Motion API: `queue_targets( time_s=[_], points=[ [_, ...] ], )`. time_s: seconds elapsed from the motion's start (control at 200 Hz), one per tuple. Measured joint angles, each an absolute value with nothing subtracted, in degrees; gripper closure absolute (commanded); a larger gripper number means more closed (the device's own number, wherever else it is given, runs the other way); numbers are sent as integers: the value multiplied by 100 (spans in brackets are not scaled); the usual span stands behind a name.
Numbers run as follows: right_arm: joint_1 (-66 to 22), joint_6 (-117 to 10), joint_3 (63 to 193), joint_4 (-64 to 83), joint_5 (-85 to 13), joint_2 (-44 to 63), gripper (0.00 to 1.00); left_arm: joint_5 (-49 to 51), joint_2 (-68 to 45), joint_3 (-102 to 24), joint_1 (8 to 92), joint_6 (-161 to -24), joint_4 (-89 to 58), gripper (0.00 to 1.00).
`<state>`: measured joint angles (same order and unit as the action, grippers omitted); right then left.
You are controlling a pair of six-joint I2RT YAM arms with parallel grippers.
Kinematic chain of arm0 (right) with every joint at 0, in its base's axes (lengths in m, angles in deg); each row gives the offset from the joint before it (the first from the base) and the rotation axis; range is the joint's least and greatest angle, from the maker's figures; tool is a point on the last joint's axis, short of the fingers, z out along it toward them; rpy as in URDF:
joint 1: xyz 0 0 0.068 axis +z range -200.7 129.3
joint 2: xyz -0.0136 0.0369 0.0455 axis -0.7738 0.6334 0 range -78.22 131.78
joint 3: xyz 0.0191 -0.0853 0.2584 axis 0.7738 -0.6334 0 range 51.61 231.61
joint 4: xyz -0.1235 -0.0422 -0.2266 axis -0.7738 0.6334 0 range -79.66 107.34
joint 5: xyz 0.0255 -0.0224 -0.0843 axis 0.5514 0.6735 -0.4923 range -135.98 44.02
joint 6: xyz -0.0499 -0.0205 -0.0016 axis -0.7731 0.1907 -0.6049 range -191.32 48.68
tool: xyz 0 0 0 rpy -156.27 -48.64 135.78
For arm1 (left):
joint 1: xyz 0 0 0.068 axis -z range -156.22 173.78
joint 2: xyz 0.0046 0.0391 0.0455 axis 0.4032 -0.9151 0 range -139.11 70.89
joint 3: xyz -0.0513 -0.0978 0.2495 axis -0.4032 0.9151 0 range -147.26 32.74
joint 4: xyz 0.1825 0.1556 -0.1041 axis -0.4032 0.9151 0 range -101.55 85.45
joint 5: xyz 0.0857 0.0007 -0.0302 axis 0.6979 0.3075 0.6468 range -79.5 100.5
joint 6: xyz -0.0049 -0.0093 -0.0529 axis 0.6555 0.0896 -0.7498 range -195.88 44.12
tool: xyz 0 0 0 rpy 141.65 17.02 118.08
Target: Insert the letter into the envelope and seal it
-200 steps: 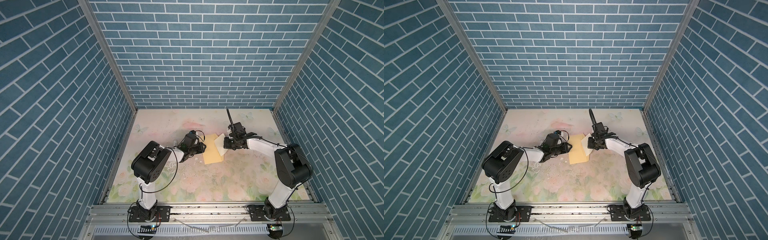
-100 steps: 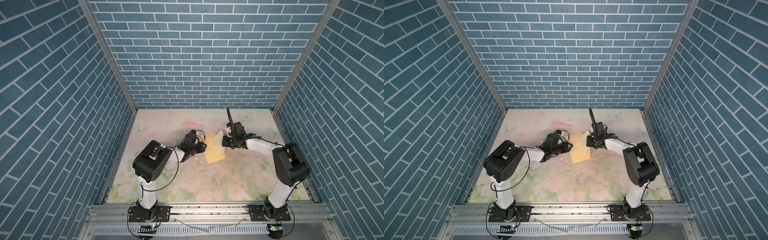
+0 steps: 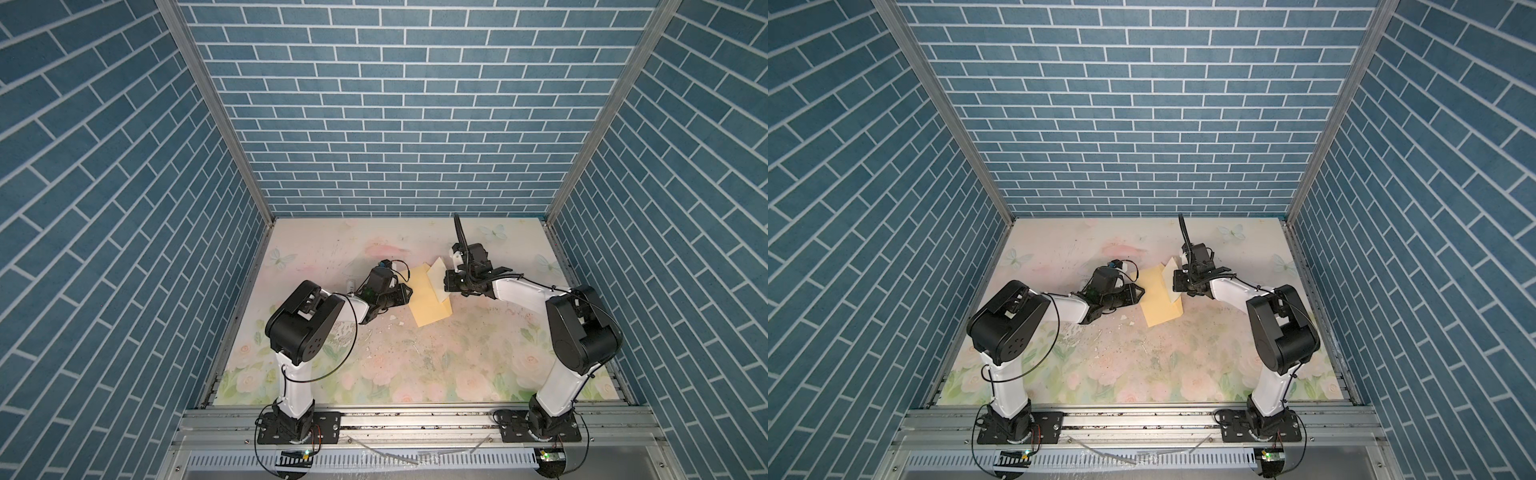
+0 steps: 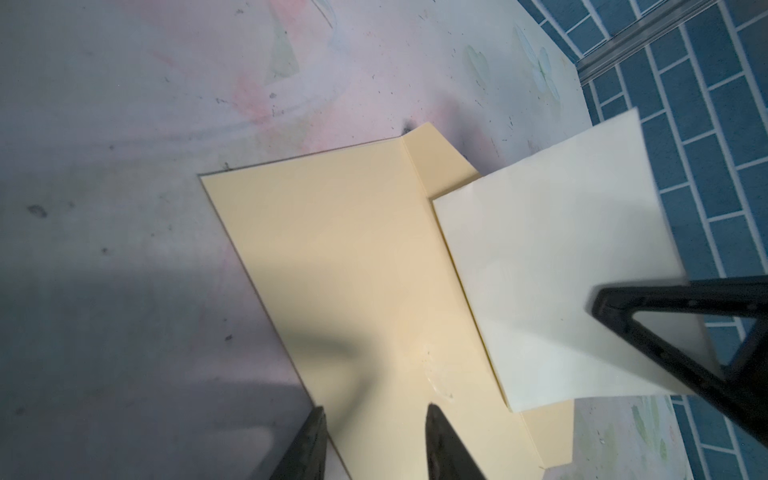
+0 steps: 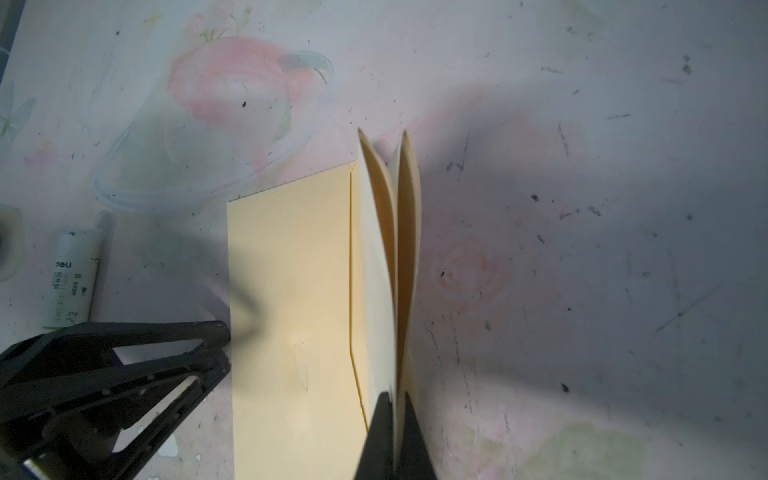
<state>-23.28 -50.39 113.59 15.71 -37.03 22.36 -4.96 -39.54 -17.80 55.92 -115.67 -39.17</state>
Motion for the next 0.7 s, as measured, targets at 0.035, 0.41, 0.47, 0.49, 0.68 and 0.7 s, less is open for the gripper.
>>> queue_targets(
  time_s=[0.035, 0.41, 0.47, 0.49, 0.68, 0.7],
  points=[
    [-2328, -5124, 11368, 1608, -3744, 2192, 100, -496, -3954, -1780, 5592, -11567, -3917, 60],
    [-2404, -6326, 12745, 3144, -3829, 2581, 100, -498, -3954, -1854, 5566, -11433, -3772, 61],
    [-2472, -6464, 12983, 3411, -3773, 2727, 100, -498, -3972, -1915, 5551, -11398, -3689, 61],
    [-2502, -6517, 13062, 3509, -3740, 2778, 100, -498, -3983, -1946, 5540, -11390, -3657, 61],
    [-2734, -6790, 13488, 4169, -3464, 3077, 100, -498, -4118, -2211, 5467, -11258, -3455, 62],
    [-2752, -6820, 13492, 4220, -3445, 3077, 100, -500, -4131, -2232, 5463, -11245, -3445, 62]
  ],
)
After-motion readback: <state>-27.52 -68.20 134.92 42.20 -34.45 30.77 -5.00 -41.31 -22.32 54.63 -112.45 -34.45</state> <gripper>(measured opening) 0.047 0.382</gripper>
